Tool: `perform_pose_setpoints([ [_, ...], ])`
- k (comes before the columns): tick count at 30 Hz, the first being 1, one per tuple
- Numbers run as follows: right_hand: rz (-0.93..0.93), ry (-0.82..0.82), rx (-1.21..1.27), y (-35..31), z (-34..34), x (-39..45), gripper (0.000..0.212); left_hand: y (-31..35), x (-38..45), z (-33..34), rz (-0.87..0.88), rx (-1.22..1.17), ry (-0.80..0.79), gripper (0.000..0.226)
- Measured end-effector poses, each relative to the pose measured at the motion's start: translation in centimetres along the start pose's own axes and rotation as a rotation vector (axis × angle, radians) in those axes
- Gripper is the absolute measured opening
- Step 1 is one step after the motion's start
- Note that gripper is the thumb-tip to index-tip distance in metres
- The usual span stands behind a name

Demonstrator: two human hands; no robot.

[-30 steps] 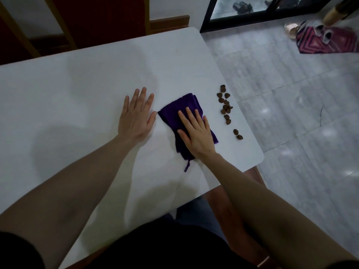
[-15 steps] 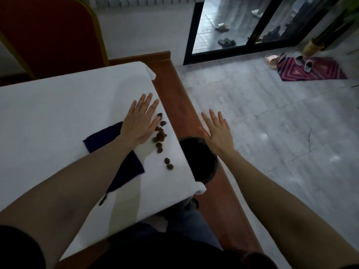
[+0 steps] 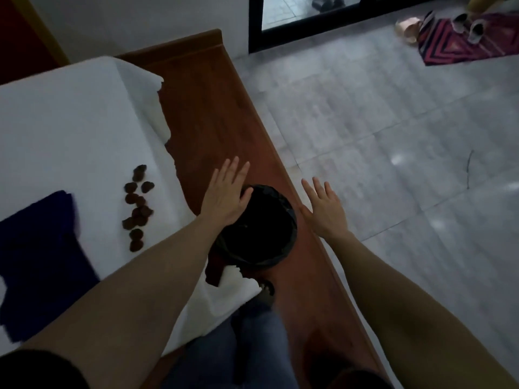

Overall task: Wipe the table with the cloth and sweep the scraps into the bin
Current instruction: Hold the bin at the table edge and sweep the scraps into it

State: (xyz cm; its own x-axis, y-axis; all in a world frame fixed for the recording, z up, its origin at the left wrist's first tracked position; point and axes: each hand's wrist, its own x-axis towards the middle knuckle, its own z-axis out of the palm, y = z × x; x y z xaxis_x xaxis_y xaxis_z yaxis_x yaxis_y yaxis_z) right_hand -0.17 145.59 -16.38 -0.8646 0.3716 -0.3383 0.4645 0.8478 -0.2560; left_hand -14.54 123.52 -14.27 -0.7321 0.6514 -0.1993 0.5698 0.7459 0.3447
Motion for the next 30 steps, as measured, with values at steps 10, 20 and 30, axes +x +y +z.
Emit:
perform_pose_setpoints([
  [10,-0.042,-0.066,0.098,6.6,18.5,8.9,0.078,-7.7,3.7,19.5,-0.311,0.130,-0.328,0.074],
  [20,-0.037,-0.025,0.241,8.3,27.8,12.2,0.087,-13.6,5.2,27.7,-0.472,0.088,-0.390,0.098],
  [30,0.052,0.065,0.277,9.6,25.4,10.4,0.091,-11.5,5.7,25.0,-0.355,0.159,-0.360,0.109],
])
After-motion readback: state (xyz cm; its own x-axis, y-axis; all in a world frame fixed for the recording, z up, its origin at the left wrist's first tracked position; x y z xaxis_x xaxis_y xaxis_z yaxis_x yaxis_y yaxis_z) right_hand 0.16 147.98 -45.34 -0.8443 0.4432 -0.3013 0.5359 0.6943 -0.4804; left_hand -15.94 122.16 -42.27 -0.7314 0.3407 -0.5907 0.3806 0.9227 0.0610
